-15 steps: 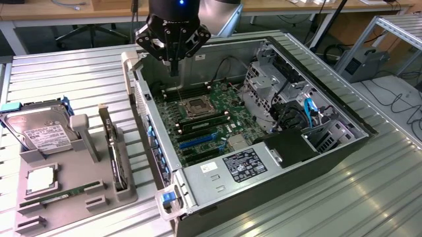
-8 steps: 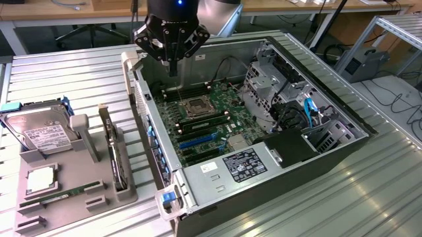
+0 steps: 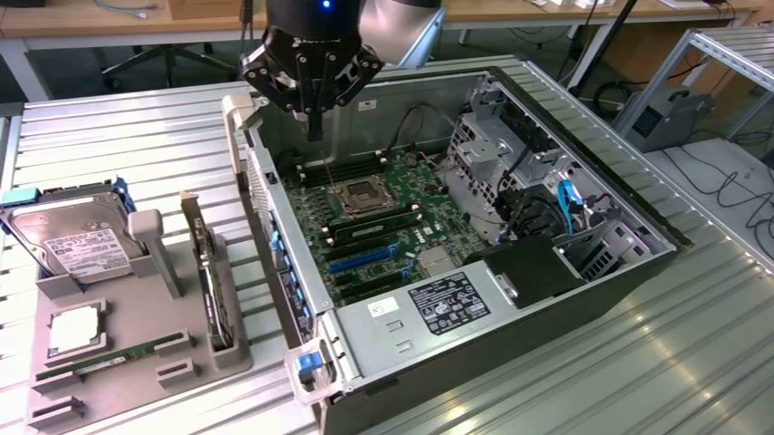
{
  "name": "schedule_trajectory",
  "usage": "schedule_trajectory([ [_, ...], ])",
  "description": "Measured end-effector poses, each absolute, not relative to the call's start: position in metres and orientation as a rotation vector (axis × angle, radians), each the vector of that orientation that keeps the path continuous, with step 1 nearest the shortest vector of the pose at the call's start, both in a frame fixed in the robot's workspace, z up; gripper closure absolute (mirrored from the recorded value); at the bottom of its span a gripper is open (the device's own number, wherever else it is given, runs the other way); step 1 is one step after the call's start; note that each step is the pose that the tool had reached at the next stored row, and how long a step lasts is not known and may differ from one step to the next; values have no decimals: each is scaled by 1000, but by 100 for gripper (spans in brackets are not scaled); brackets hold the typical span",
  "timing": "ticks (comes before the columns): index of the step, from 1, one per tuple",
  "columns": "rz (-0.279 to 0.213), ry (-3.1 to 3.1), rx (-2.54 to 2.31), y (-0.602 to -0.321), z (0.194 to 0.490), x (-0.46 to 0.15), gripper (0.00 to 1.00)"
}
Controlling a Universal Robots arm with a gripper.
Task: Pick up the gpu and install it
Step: 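Reach for the gpu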
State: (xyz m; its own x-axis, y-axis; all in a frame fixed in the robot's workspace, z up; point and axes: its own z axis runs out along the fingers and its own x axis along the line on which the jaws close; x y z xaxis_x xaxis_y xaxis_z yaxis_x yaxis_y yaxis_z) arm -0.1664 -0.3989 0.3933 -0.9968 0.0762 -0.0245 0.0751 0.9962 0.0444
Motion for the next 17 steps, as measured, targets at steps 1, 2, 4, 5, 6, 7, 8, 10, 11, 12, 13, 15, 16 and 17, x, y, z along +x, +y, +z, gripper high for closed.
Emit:
schedule_trajectory([
  [1,68,3112,118,-399,393,-167,89],
  [2,68,3112,118,-399,393,-167,89],
  [4,68,3113,118,-399,393,-168,89],
  [5,68,3113,118,-399,393,-168,89],
  [6,68,3112,118,-399,393,-169,89],
  [7,68,3112,118,-399,393,-169,89],
  [8,68,3113,118,-399,393,-169,89],
  [10,68,3112,118,-399,393,-170,89],
  [11,68,3112,118,-399,393,-170,89],
  [12,68,3113,118,-399,393,-170,89],
  [13,68,3113,118,-399,393,-171,89],
  [15,68,3113,118,-399,393,-171,89],
  [16,68,3113,118,-399,393,-172,89],
  [17,68,3112,118,-399,393,-172,89],
])
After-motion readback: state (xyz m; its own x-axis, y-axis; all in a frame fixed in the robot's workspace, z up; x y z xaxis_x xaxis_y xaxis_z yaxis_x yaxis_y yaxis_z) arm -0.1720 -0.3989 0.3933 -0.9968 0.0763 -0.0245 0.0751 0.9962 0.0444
